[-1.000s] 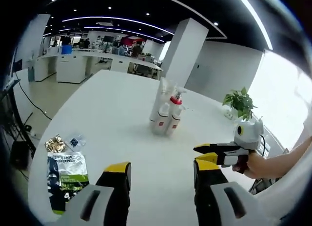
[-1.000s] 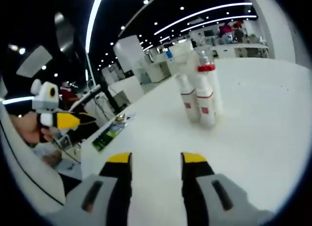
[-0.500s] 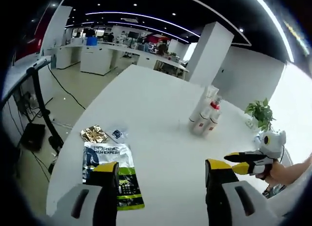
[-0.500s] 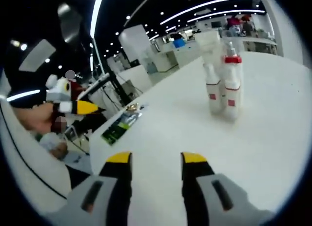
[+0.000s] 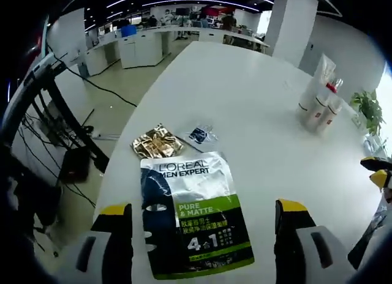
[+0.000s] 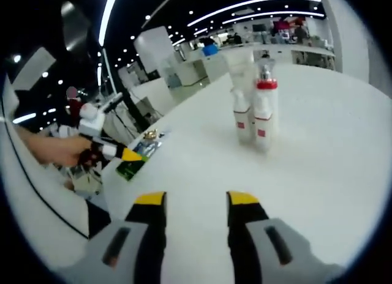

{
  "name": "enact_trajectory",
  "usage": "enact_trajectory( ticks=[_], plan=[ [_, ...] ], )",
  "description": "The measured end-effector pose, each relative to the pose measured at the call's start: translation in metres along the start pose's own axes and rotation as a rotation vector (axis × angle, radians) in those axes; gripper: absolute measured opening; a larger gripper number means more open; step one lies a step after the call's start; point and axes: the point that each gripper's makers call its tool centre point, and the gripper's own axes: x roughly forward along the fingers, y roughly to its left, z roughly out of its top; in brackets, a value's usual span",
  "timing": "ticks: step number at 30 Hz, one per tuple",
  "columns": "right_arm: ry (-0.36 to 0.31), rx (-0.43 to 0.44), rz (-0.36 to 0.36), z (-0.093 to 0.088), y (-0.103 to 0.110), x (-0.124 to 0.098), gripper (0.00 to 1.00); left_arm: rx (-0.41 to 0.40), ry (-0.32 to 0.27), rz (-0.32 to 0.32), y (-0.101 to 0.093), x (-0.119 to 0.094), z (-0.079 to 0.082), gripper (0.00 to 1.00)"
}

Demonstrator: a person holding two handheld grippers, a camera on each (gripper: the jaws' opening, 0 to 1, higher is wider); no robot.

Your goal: Arrange the skincare products in the storage area until every visible bottle or jar stands upright without overlapping.

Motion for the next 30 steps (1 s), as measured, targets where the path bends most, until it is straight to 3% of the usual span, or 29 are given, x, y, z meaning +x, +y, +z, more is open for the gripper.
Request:
enact_trajectory(
  ticks=[5, 7, 9, 11, 14, 15, 26, 28, 30],
  plan=[
    [0.005, 0.017, -0.034, -0.002, -0.004, -0.005, 0.36, 0.075, 0.04, 0.067, 0.015, 0.011, -0.001, 1.0],
    [0.004, 0.02, -0.04, -0.001, -0.005, -0.005, 0.36, 0.063, 0.049, 0.057, 0.013, 0.014, -0.004, 1.0],
    [0.002, 0.018, -0.042, 0.002, -0.003, -0.003, 0.35, 0.062, 0.07, 0.065, 0.013, 0.013, -0.01, 1.0],
    [0.008, 0.015, -0.037, 0.003, -0.001, 0.0, 0.35, 0.064, 0.128, 0.061, 0.011, 0.013, -0.023, 1.0],
    [0.022, -0.005, -0.021, 0.003, 0.005, 0.003, 0.35, -0.019, 0.122, 0.048, 0.009, 0.014, -0.029, 1.0],
    [0.026, -0.013, -0.018, 0.003, 0.005, 0.004, 0.35, 0.012, 0.108, 0.052, 0.011, 0.013, -0.027, 1.0],
    [0.023, -0.005, -0.014, 0.002, 0.002, 0.005, 0.33, 0.004, 0.094, 0.053, 0.009, 0.015, -0.026, 1.0],
    [0.027, -0.012, -0.014, 0.0, 0.002, 0.005, 0.32, 0.009, 0.089, 0.049, 0.008, 0.016, -0.026, 0.95],
    [0.026, -0.013, -0.016, -0.002, 0.002, 0.005, 0.32, 0.029, 0.069, 0.037, 0.004, 0.013, -0.022, 0.79]
  ],
)
